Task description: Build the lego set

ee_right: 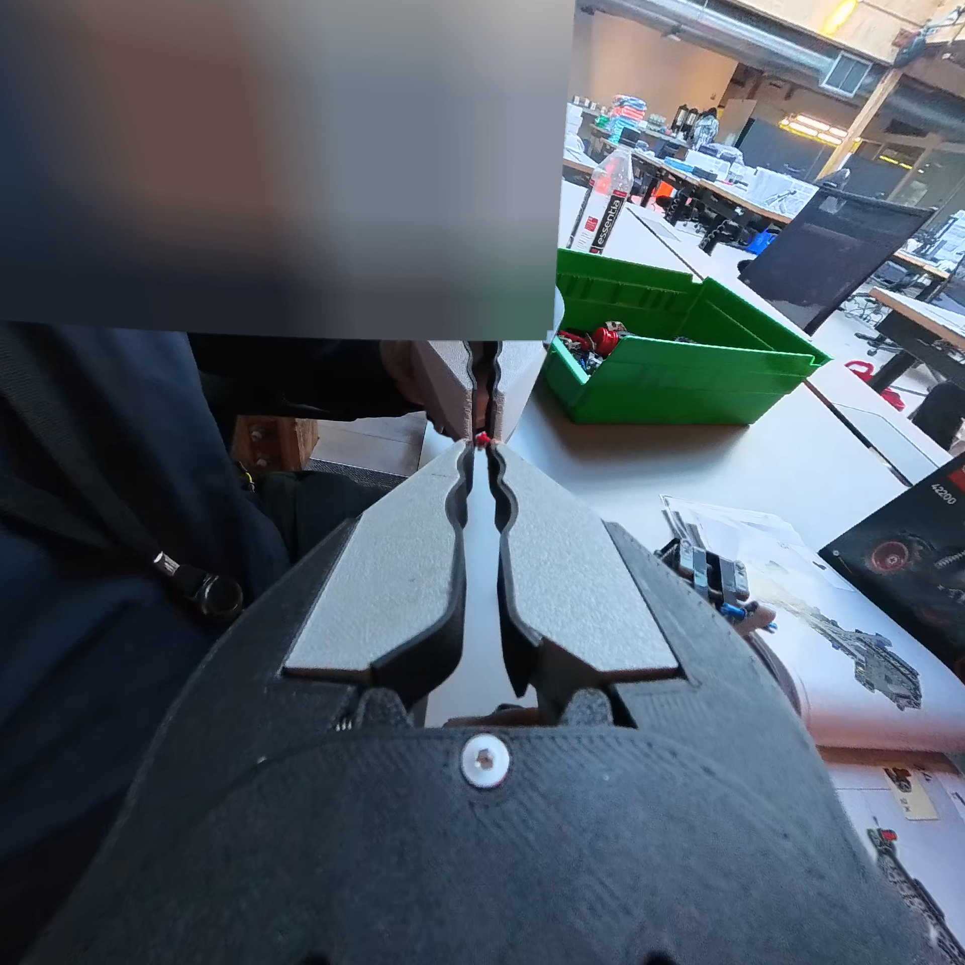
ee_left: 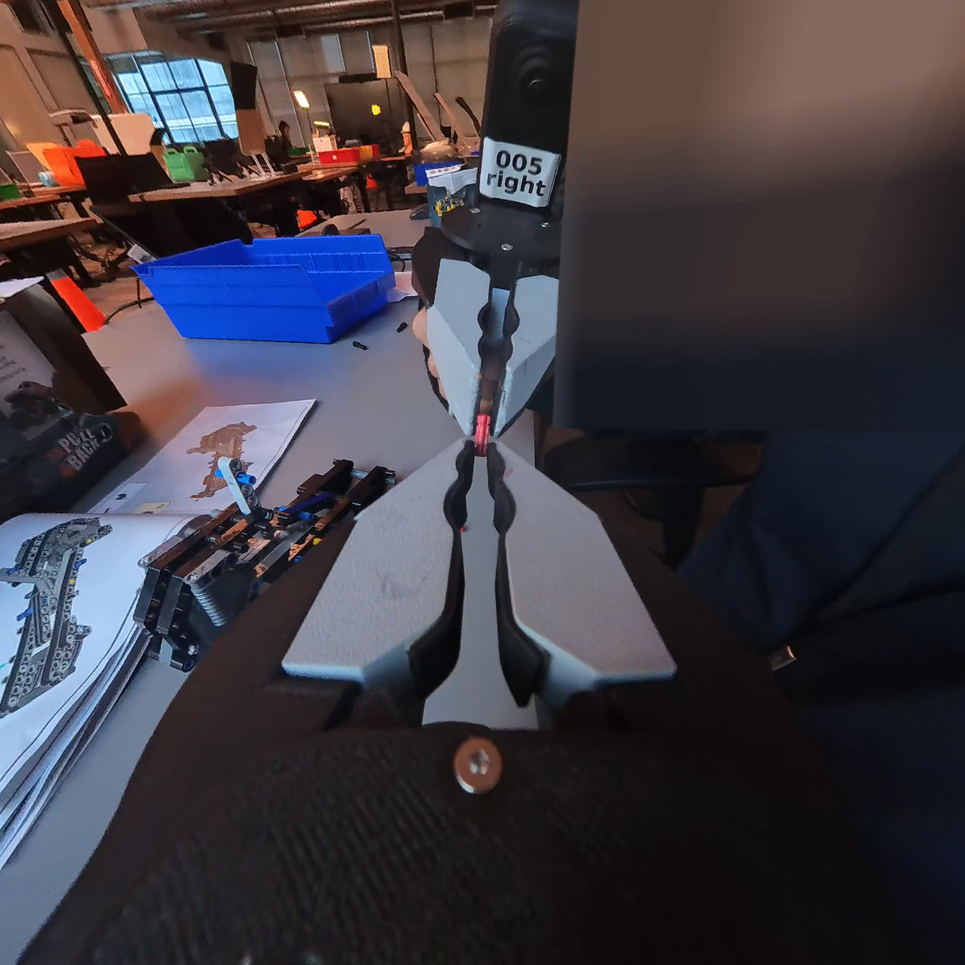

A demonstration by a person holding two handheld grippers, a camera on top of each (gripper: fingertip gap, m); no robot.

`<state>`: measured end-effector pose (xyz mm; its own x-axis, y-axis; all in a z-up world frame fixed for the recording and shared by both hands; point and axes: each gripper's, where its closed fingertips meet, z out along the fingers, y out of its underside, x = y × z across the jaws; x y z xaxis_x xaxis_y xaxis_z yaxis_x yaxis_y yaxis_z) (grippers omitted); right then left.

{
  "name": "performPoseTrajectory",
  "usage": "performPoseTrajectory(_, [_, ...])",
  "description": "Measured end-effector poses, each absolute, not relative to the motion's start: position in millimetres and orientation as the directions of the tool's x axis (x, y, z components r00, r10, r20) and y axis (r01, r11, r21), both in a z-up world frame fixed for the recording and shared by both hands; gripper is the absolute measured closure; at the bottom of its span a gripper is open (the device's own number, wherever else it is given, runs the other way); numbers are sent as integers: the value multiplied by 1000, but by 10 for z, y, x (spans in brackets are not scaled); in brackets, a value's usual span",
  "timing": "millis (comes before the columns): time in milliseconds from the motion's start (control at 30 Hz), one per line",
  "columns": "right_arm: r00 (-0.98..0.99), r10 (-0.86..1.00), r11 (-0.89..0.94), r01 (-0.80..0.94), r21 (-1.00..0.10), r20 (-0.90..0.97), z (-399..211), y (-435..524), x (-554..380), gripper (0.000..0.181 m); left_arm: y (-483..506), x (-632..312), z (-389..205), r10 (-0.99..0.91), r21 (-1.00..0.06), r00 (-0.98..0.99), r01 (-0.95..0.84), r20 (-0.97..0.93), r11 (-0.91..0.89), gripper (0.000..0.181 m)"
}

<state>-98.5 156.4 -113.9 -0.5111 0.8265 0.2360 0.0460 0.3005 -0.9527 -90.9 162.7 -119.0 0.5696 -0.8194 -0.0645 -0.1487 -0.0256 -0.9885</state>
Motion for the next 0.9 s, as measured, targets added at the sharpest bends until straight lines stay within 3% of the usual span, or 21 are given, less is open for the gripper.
performPoseTrajectory(567, [-497,841,268,40,-963,213,-1136,1562,-990,179,1652,-875,-1214,-786,-976,602,-218,-141,8,180])
performPoseTrajectory(633, [-497,846,248,42,-968,195,-1132,1573,-991,172,1653,-880,-1199,-784,-978,605,-208,-139,13,180])
performPoseTrajectory(900, [-481,847,275,34,-961,225,-1128,1571,-988,180,1659,-869,-1203,-783,-978,607,-209,-138,10,180])
